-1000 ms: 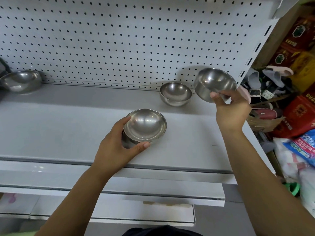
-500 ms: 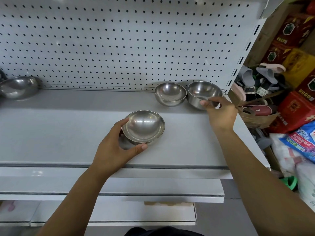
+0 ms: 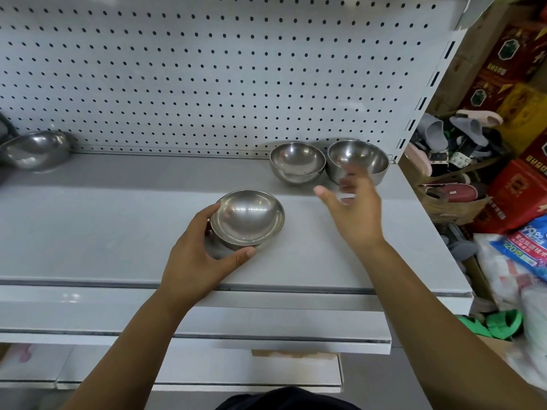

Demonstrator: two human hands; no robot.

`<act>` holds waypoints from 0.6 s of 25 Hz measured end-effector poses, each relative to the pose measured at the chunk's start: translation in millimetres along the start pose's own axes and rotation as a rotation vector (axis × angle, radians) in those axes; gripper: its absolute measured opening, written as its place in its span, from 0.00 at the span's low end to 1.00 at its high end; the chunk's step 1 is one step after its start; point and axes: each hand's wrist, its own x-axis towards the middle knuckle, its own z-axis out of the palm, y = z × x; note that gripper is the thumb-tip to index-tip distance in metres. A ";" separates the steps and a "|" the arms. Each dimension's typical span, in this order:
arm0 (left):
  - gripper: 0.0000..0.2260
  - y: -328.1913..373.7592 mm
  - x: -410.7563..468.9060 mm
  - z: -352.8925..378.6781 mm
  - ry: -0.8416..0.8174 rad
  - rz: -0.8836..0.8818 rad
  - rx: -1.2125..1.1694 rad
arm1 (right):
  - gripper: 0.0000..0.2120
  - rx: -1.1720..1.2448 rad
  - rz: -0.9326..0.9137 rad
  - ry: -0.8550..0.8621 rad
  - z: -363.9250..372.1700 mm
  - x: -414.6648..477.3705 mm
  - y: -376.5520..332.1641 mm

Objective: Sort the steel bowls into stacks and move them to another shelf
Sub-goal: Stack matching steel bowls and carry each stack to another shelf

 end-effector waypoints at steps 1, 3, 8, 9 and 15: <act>0.42 0.4 -1.4 0.2 0.018 0.001 0.011 | 0.33 -0.013 -0.012 -0.107 6.0 2.1 -3.2; 0.42 2.3 -4.5 0.8 0.047 0.000 0.033 | 0.35 -0.067 -0.033 -0.268 16.9 8.4 -5.8; 0.42 4.7 -5.7 1.9 0.077 -0.014 0.052 | 0.35 -0.264 -0.062 -0.390 37.4 27.0 -1.6; 0.42 4.7 -5.8 2.0 0.079 -0.019 0.055 | 0.33 -0.262 -0.057 -0.373 42.1 29.6 -0.9; 0.42 5.2 -3.0 2.0 0.097 -0.048 0.050 | 0.15 -0.160 -0.101 -0.196 57.6 40.6 10.2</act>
